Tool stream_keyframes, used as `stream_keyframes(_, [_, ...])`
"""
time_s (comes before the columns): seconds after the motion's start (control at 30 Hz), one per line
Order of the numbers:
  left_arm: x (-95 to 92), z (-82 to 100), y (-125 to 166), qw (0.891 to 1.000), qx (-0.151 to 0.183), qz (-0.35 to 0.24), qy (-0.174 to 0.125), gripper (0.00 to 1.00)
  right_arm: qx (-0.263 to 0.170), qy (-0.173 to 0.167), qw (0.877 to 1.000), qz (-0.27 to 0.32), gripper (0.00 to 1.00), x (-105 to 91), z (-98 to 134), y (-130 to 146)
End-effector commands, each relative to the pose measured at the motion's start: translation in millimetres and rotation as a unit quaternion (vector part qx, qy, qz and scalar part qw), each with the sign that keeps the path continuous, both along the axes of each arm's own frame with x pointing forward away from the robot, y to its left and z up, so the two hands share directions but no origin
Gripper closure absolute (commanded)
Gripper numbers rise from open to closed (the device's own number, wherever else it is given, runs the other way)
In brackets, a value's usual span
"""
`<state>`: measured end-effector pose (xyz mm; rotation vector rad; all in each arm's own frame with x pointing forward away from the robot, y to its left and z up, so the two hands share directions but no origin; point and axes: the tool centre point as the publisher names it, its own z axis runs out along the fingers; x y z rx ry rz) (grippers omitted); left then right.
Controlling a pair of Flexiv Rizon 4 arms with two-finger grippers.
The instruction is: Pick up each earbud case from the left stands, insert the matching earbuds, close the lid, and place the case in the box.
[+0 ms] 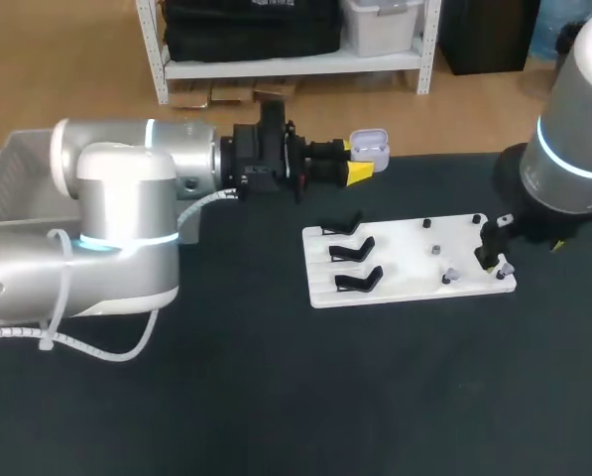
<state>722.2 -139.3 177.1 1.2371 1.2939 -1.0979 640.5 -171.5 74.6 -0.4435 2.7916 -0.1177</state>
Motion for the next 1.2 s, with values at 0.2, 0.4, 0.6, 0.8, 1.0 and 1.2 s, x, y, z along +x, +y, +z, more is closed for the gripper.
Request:
stream_keyframes(0.2, [13.5,-8.2,-15.4,1.000,-0.002,-0.009,0.003,1.00,0.019,0.010,1.000,0.012,0.00,-0.1,-16.5,-2.6])
stream_keyframes(0.4, [13.5,-8.2,-15.4,1.000,-0.002,-0.009,0.003,1.00,0.013,0.008,0.999,0.044,0.00,-1.3,-22.7,-6.7])
stream_keyframes(0.6, [13.5,-8.2,-15.4,1.000,-0.002,-0.009,0.003,1.00,0.006,0.016,0.998,0.057,0.19,3.0,-32.2,-8.7])
stream_keyframes(0.8, [13.5,-8.2,-15.4,1.000,-0.002,-0.009,0.003,1.00,0.003,0.030,0.997,0.064,0.37,8.1,-41.0,-7.0])
stream_keyframes(1.0, [13.5,-8.2,-15.4,1.000,-0.002,-0.009,0.003,1.00,0.001,0.036,0.998,0.060,0.33,13.5,-46.2,-4.7])
stream_keyframes(1.2, [13.5,-8.2,-15.4,1.000,-0.002,-0.009,0.003,1.00,0.000,0.045,0.998,0.052,0.39,16.9,-47.5,-4.7])
